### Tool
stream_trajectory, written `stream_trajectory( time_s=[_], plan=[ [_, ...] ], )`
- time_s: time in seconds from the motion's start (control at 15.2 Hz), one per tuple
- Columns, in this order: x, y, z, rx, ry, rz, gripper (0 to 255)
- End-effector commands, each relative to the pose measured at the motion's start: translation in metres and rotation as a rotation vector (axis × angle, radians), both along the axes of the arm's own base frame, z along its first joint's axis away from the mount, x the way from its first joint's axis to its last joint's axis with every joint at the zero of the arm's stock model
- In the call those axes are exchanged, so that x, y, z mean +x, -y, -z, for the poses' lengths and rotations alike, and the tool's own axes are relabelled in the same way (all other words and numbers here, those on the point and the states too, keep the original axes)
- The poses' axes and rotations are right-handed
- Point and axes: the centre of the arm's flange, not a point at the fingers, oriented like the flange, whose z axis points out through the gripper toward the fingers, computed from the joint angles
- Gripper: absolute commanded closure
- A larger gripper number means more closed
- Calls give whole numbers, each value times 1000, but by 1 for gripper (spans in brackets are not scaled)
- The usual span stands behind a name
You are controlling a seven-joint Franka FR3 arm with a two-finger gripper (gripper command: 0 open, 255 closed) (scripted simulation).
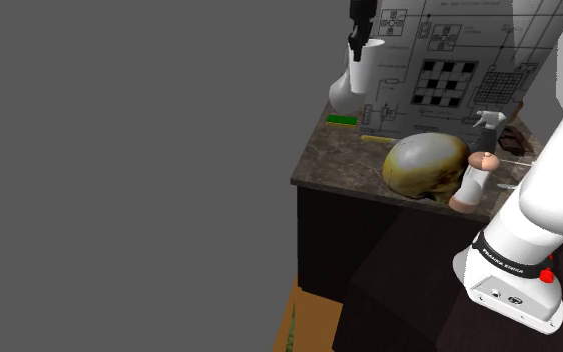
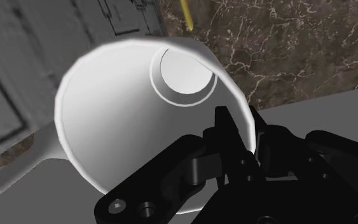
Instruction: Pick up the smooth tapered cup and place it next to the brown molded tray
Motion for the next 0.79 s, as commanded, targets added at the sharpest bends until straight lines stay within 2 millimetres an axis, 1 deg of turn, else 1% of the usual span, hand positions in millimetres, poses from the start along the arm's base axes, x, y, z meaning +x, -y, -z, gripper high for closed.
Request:
stream_trajectory(
  time_s=[0.0, 0.73],
  plan=[
    [-25, 10, 1, 0, 0, -1, 255],
    [-161, 61, 0, 0, 0, -1, 255]
  ],
)
